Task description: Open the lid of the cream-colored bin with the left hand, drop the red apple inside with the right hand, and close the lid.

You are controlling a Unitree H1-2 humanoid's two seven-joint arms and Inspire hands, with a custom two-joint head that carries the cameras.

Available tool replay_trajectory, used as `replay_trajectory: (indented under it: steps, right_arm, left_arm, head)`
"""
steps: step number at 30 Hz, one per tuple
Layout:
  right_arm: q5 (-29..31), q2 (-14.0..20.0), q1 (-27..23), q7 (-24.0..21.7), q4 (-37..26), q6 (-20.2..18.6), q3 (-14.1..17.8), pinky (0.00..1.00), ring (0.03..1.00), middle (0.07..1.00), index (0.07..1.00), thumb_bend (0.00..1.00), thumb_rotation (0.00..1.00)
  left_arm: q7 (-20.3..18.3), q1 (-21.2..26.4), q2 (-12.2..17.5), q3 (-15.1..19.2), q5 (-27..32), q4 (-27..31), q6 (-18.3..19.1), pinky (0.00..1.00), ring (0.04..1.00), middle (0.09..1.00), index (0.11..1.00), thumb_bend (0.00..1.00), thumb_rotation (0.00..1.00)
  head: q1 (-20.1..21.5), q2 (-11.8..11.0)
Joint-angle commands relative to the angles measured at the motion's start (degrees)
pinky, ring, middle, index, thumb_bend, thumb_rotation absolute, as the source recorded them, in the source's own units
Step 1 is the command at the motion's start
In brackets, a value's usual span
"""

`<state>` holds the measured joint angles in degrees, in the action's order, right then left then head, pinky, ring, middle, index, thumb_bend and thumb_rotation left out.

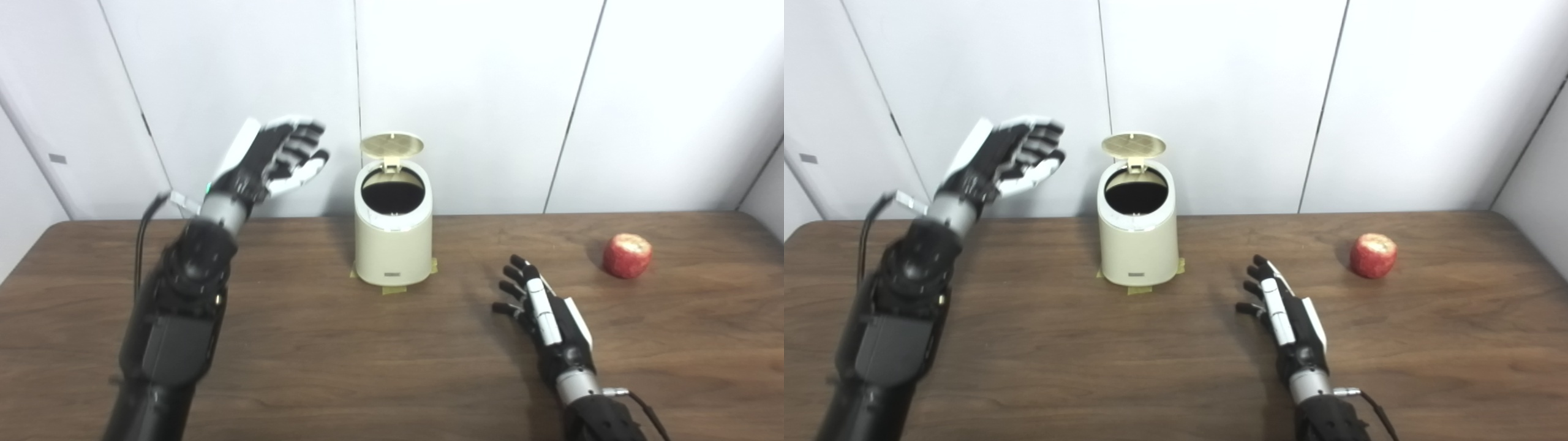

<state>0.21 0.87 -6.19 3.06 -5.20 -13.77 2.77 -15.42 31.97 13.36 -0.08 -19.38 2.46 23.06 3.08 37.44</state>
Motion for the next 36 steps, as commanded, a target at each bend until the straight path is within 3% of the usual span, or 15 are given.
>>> replay_trajectory:
  steps: [1,4,9,13,17,20,26,31,33,36]
  right_arm:
    - [-0.62,0.86,-1.81,0.63,-3.48,0.22,0.84,0.64,0.798,0.854,0.896,0.49,0.51]
    - [-0.08,1.92,-2.27,0.60,-4.07,-0.45,2.28,0.68,0.809,0.856,0.886,0.60,0.36]
    - [-1.99,5.34,-3.07,0.50,-2.56,2.05,3.07,0.69,0.821,0.877,0.882,0.63,0.24]
    - [-5.16,8.38,-3.32,0.90,-3.79,1.41,3.02,0.68,0.806,0.868,0.887,0.67,0.27]
    - [-6.27,10.59,-3.44,0.12,-8.39,-1.95,3.59,0.67,0.796,0.858,0.919,0.69,0.26]
    - [-8.24,13.18,-3.52,-0.37,-10.66,-4.98,3.98,0.71,0.811,0.858,0.925,0.71,0.26]
    - [-10.23,18.45,-4.97,-0.92,-12.41,-6.34,6.19,0.80,0.811,0.854,0.925,0.77,0.31]
    - [-9.55,21.95,-7.48,-2.23,-14.59,-10.25,8.44,0.80,0.848,0.896,0.944,0.75,0.23]
    - [-9.60,23.20,-8.55,-2.80,-14.73,-11.98,9.26,0.83,0.862,0.896,0.944,0.79,0.21]
    - [-10.51,26.20,-9.78,-4.15,-13.79,-12.33,9.29,0.79,0.863,0.907,0.946,0.85,0.23]
  left_arm:
    - [0.87,0.56,-0.28,1.07,2.69,3.77,0.07,0.72,0.767,0.816,0.852,0.38,0.72]
    - [2.18,-3.95,-2.11,3.21,7.08,5.12,-0.32,0.79,0.806,0.839,0.878,0.42,0.78]
    - [3.50,-9.51,-3.36,4.16,10.78,4.30,-2.70,0.84,0.846,0.875,0.909,0.43,0.90]
    - [4.37,-11.85,-3.66,4.90,13.15,3.52,-3.07,0.86,0.866,0.889,0.916,0.47,0.91]
    - [4.55,-13.30,-2.87,4.70,14.41,2.90,-4.45,0.85,0.863,0.891,0.917,0.44,0.91]
    - [4.67,-14.18,-2.41,4.45,14.75,3.74,-3.79,0.86,0.855,0.888,0.911,0.42,0.93]
    - [4.58,-14.75,-1.70,4.77,16.24,3.98,-2.67,0.88,0.874,0.892,0.915,0.41,0.90]
    - [4.43,-15.00,-0.87,4.48,16.64,3.86,-2.82,0.89,0.866,0.890,0.921,0.41,0.93]
    - [4.61,-15.15,-0.81,4.51,16.77,3.90,-2.63,0.89,0.868,0.891,0.921,0.40,0.93]
    - [4.69,-15.46,-0.59,4.32,16.85,4.23,-1.66,0.91,0.890,0.915,0.934,0.37,0.93]
  head:
    - [0.41,-0.01]
    - [2.42,-0.32]
    - [6.66,-0.80]
    - [11.11,-0.64]
    - [14.15,-0.74]
    - [15.57,-1.00]
    - [18.85,-1.11]
    - [20.56,-1.43]
    - [20.82,-1.69]
    - [21.29,-2.20]
